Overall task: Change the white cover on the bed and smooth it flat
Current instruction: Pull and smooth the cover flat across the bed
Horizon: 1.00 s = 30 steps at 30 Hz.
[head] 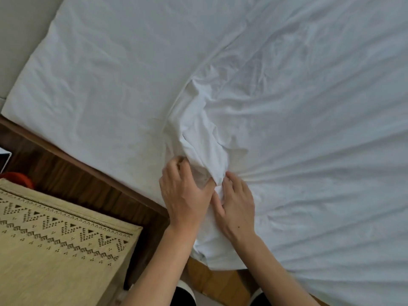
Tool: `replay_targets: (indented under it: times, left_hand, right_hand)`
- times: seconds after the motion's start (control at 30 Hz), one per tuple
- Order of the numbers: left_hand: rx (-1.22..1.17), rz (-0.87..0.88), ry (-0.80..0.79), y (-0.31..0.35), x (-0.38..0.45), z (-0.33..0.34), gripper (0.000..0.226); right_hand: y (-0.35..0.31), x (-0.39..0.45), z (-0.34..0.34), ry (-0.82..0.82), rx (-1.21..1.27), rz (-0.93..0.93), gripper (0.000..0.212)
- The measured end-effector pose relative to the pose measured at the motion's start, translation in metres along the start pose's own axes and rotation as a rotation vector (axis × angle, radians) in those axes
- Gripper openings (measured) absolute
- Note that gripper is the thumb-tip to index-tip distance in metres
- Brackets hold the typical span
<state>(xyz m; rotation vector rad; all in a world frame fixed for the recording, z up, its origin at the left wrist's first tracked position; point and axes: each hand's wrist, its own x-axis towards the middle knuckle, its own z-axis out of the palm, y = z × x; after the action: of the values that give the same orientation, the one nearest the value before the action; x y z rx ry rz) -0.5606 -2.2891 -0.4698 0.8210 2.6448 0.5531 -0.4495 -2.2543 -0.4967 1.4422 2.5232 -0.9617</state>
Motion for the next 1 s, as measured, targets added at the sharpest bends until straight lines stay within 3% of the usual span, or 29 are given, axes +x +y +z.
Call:
replay_targets:
  times: [0.07,0.13,0.23,0.4,0.47,0.63,0.7,0.8,0.93,1.0]
  left_hand:
    - [-0.154,-0.125,-0.086,-0.001,-0.008,-0.006,0.061]
    - [-0.199,-0.208,-0.285,0.000,-0.012,-0.009,0.068]
    - [-0.187,-0.184,-0.562,0.007,-0.010,-0.012,0.063]
    - [-0.355,-0.256,-0.503,0.001,-0.010,-0.004,0.031]
    - [-0.326,-0.206,-0.467,-0.014,-0.010,-0.001,0.026]
    - [-0.146,-0.219,-0.385,-0.025,-0.021,-0.003,0.079]
    - [-0.110,-0.237,-0.474,-0.020,-0.014,-0.001,0.081]
    - [-0.260,-0.376,-0.574,-0.019,0.001,-0.001,0.084]
    - [-0.523,-0.472,-0.585,-0.021,0.005,0.002,0.054]
    - [-0.604,-0.433,-0.549,-0.020,0.003,-0.003,0.043]
  right_hand:
    - [0.001,-0.005,-0.004,0.023,-0.057,-0.004,0.058]
    - [0.002,-0.017,-0.004,0.048,-0.095,0.016,0.049]
    - [0.014,-0.028,0.001,0.024,-0.037,0.063,0.030]
    - [0.028,-0.020,0.005,0.016,0.289,0.108,0.030]
    - [0.027,-0.024,-0.001,0.001,0.431,0.091,0.030]
    - [0.026,-0.032,-0.009,-0.002,0.625,0.136,0.024]
    - [0.024,-0.030,-0.010,-0.037,0.703,0.216,0.033]
    - [0.022,-0.027,-0.016,-0.084,0.861,0.301,0.032]
    - [0.020,-0.012,-0.021,-0.112,0.875,0.348,0.022]
    - [0.015,-0.006,-0.019,-0.096,0.820,0.361,0.014]
